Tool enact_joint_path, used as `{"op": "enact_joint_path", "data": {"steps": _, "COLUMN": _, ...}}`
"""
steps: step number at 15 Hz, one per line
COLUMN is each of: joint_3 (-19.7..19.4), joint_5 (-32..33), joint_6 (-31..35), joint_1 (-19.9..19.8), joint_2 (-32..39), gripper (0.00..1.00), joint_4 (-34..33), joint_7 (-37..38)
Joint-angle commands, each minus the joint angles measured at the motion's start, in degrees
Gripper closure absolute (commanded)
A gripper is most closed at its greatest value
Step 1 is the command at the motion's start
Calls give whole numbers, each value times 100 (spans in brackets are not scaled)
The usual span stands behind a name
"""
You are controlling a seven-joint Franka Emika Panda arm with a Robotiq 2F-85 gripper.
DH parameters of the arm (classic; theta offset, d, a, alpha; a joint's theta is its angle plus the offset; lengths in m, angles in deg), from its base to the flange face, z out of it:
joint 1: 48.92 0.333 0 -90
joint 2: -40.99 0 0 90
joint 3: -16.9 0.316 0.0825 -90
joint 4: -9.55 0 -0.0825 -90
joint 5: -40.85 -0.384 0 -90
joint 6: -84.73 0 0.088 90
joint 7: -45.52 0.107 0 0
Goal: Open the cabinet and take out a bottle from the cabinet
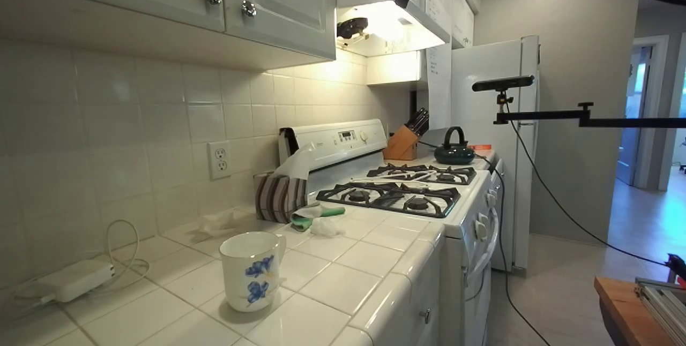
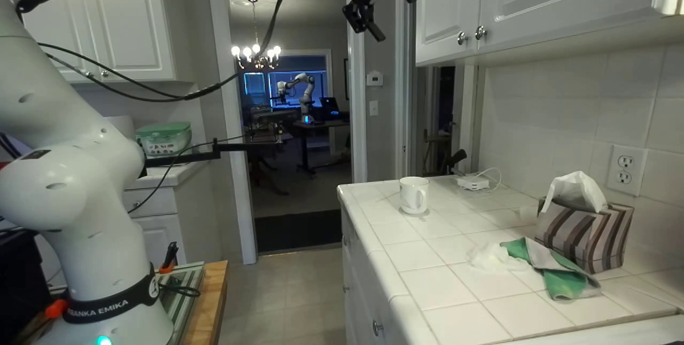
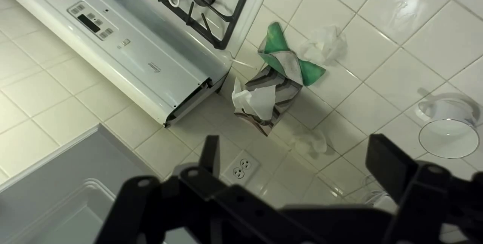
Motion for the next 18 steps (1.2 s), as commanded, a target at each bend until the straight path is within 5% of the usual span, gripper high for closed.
{"op": "enact_joint_path", "data": {"steps": 1, "joint_3": -4, "joint_5": 3, "joint_6": -20, "joint_1": 12, "joint_2": 14, "gripper": 0, "joint_4": -27, "joint_7": -7}}
{"op": "enact_joint_path", "data": {"steps": 11, "joint_3": 316, "joint_5": 163, "joint_6": 1250, "joint_1": 419, "joint_2": 1243, "gripper": 0, "joint_4": -1144, "joint_7": -1278}}
{"op": "enact_joint_path", "data": {"steps": 18, "joint_3": 342, "joint_5": 451, "joint_6": 1221, "joint_1": 431, "joint_2": 2366, "gripper": 0, "joint_4": -2448, "joint_7": -2187}}
